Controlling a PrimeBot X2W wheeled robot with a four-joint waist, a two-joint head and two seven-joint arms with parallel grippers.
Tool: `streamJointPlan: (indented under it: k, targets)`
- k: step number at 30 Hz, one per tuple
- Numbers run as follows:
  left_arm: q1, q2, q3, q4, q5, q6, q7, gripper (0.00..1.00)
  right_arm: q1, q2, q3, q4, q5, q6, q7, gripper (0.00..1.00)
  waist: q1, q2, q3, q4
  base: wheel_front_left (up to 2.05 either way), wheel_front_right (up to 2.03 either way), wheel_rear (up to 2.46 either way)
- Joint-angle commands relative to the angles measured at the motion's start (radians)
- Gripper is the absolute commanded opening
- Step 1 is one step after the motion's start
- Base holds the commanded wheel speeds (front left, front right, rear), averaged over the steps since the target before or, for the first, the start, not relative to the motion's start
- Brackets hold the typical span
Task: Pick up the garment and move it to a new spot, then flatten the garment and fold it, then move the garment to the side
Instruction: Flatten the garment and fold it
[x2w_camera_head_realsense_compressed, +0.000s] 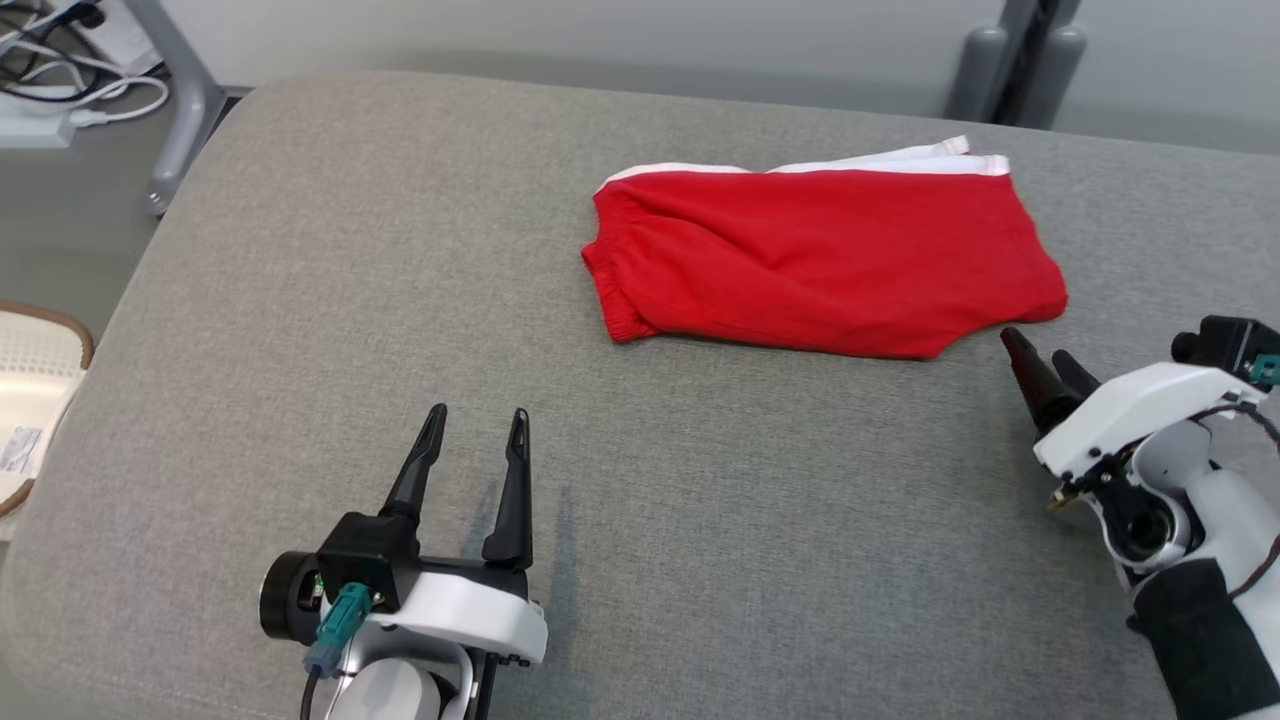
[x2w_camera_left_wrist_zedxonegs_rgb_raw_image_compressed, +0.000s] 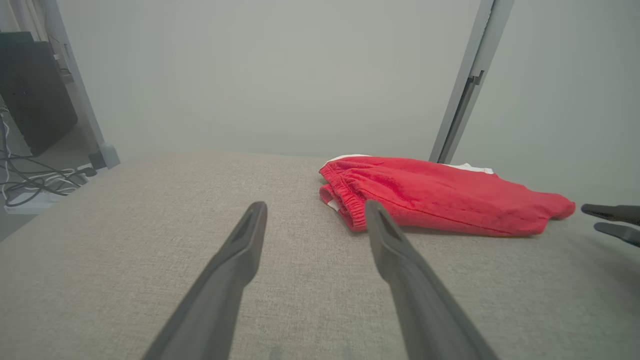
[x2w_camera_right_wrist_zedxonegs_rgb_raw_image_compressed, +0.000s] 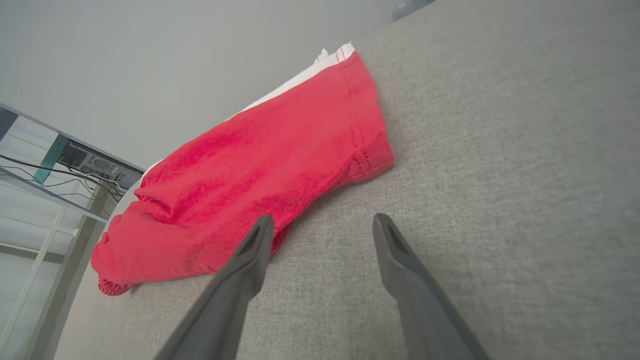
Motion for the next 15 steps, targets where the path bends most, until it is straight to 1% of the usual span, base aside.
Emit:
streamJointPlan:
  k: [1, 11, 13, 14, 15]
  targets:
    - [-0.024, 0.003, -0.005, -0.008, -0.011, 0.010, -0.001, 1.00, -0.037, -0.006, -0.016, 0.032, 0.017, 0.000, 0.018, 1.00, 0.0000, -0.0001, 0.020, 0.025, 0.00, 0.00, 0.00]
    - [-0.042, 0.004, -0.034, -0.027, -0.049, 0.035, -0.001, 1.00, -0.178, -0.002, -0.090, 0.191, 0.093, 0.000, 0.105, 1.00, 0.0000, -0.0001, 0.072, 0.078, 0.00, 0.00, 0.00]
    - [-0.047, 0.004, -0.040, -0.030, -0.053, 0.034, -0.001, 1.00, -0.201, -0.013, -0.096, 0.241, 0.080, 0.000, 0.109, 1.00, 0.0000, -0.0001, 0.084, 0.088, 0.00, 0.00, 0.00]
    - [-0.047, 0.004, -0.040, -0.030, -0.053, 0.034, -0.001, 1.00, -0.201, -0.013, -0.096, 0.241, 0.080, 0.000, 0.109, 1.00, 0.0000, -0.0001, 0.084, 0.088, 0.00, 0.00, 0.00]
    - [-0.057, 0.004, -0.047, -0.033, -0.058, 0.034, -0.001, 1.00, -0.229, -0.021, -0.097, 0.287, 0.063, 0.000, 0.106, 1.00, 0.0000, -0.0001, 0.095, 0.099, 0.00, 0.00, 0.00]
